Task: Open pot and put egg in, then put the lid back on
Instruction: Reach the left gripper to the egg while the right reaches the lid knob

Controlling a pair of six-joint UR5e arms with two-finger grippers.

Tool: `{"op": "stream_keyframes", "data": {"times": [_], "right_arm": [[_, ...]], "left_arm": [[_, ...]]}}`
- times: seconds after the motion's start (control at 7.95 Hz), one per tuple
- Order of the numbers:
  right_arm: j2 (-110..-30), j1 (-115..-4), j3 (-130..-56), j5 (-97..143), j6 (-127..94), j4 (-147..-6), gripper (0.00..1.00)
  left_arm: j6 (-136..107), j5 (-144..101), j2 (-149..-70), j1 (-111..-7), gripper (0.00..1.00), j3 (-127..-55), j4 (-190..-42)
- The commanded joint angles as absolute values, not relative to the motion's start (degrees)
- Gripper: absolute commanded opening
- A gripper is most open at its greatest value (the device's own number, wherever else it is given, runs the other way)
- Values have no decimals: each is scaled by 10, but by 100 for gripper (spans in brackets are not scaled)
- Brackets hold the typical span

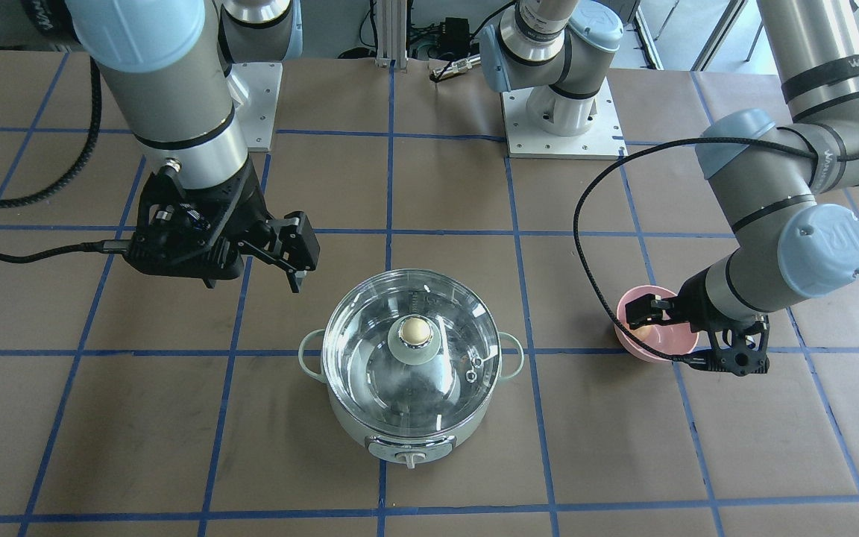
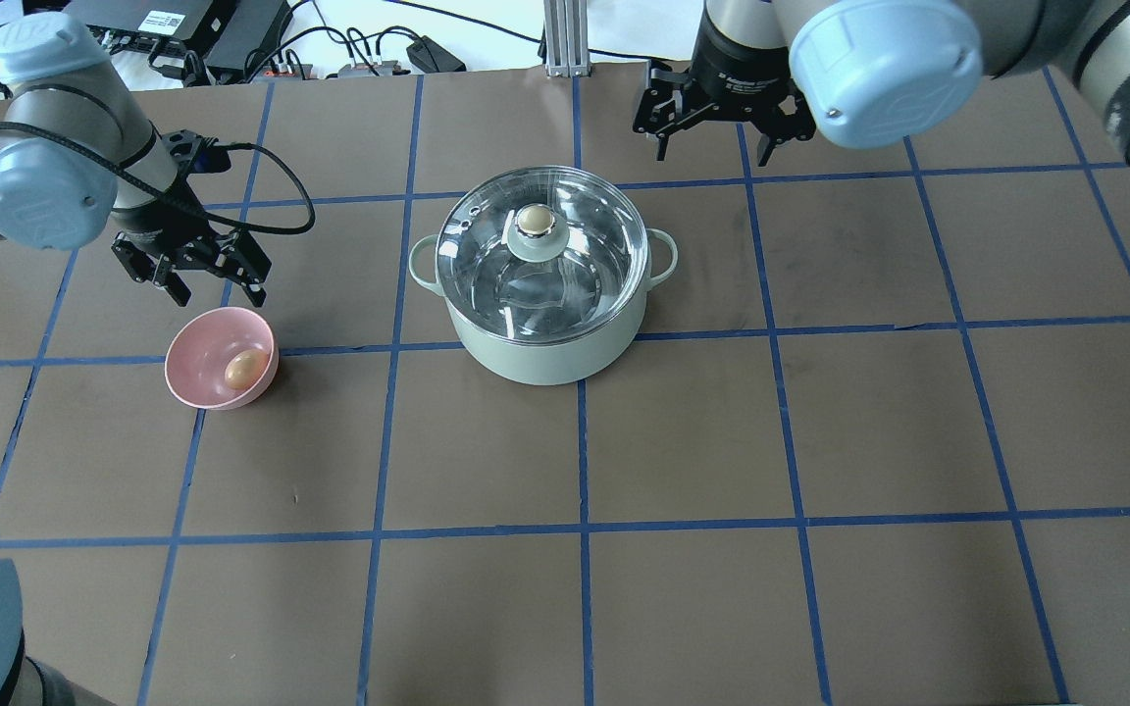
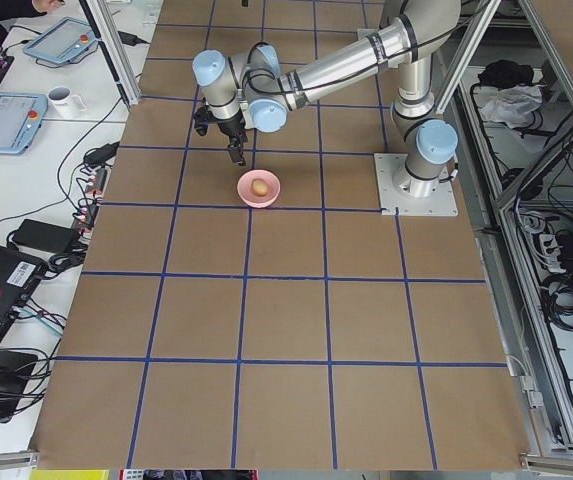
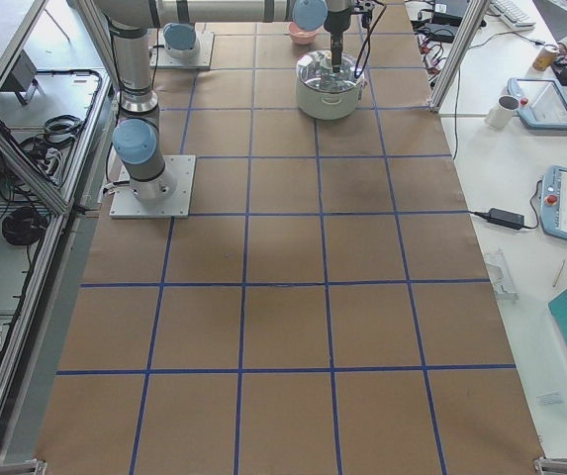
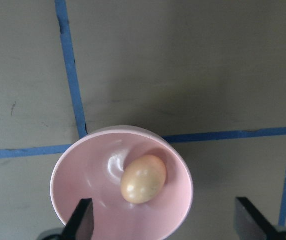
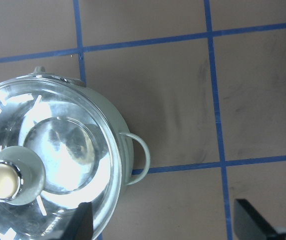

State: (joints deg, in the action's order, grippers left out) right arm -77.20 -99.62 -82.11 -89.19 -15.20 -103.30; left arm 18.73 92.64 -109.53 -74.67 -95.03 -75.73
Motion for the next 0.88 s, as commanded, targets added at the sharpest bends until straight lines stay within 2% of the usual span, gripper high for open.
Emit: {"op": "stream_keyframes", "data": {"times": [0.0,0.25,0.75], "right_arm": [[-729,-1043,-818,-895,-214,-1086,100],[-674,-1076,-816,-893,-276,-1180,100],[-622,-1127,-790,-897,-387,-1194,100]], "left_arm": [[348,923,-1121,-724,100,-978,-723],[394,920,-1127,-722,100,-983,-731],[399,919,-1129,-692,100,-1010,-733]]}}
